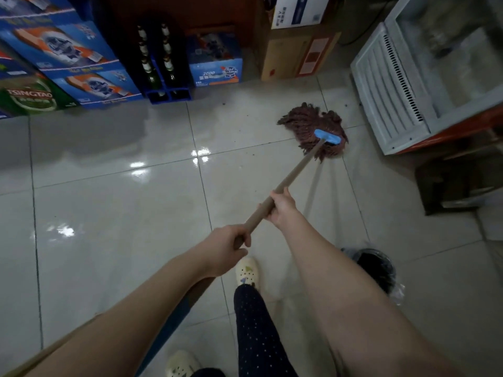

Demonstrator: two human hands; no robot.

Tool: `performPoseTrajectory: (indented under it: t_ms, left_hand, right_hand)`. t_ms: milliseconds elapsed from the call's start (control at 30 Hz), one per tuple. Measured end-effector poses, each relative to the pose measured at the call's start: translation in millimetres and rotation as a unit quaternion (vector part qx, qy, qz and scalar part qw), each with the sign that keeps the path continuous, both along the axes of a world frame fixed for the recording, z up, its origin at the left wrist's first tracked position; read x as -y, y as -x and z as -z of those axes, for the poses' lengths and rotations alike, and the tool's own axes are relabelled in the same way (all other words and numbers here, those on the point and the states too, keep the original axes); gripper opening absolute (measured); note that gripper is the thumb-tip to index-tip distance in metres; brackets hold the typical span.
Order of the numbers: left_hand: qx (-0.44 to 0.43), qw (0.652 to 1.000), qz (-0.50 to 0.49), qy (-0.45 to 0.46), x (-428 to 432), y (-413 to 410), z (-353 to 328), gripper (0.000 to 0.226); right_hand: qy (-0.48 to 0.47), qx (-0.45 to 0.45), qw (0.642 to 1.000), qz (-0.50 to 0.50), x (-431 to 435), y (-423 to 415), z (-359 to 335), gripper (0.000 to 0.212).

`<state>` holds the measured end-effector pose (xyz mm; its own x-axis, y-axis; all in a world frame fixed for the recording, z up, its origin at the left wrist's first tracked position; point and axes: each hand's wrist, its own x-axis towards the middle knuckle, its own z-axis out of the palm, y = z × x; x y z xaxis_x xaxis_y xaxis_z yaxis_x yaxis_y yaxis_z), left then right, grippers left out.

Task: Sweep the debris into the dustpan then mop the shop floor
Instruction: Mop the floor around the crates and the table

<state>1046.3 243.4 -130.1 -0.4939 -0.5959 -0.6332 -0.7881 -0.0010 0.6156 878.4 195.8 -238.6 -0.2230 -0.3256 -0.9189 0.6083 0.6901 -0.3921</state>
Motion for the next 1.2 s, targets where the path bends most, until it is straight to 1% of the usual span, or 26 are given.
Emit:
performPoseTrajectory:
  t_ms: [100, 200, 333, 467, 667, 800, 967, 1200]
  left_hand:
    - [-0.015, 1.000, 0.003, 0.002, 36, 48, 7, 0.011]
    - [-0.020, 1.000, 0.014, 0.006, 69, 78, 17, 0.011]
    - [-0.013, 1.000, 0.022, 0.006, 92, 85, 26, 0.013]
    - [-0.014, 1.000, -0.016, -0.017, 84, 76, 28, 0.011]
    - [-0.056, 0.995, -0.066, -0.055, 34, 91, 27, 0.019]
    - [-0.063, 0.992, -0.084, -0.076, -14, 82, 20, 0.023]
    - [-0.042, 0.992, -0.090, -0.084, -73, 32, 4, 0.021]
    - [-0.011, 0.995, -0.056, -0.080, -169, -60, -15, 0.021]
  right_hand:
    - [0.005, -0.013, 1.000, -0.002, 33, 50, 7, 0.062]
    - [0.010, -0.013, 1.000, 0.014, 62, 82, 15, 0.065]
    - [0.012, -0.002, 1.000, 0.025, 83, 92, 21, 0.067]
    - [0.007, 0.012, 0.999, 0.037, 80, 86, 25, 0.068]
    - [-0.023, -0.024, 0.999, 0.019, 43, 96, 19, 0.065]
    - [-0.033, -0.034, 0.999, 0.001, 2, 82, 11, 0.065]
    - [-0.025, -0.023, 0.999, -0.016, -59, 29, 1, 0.066]
    - [-0.035, 0.006, 0.999, 0.011, -167, -59, -17, 0.065]
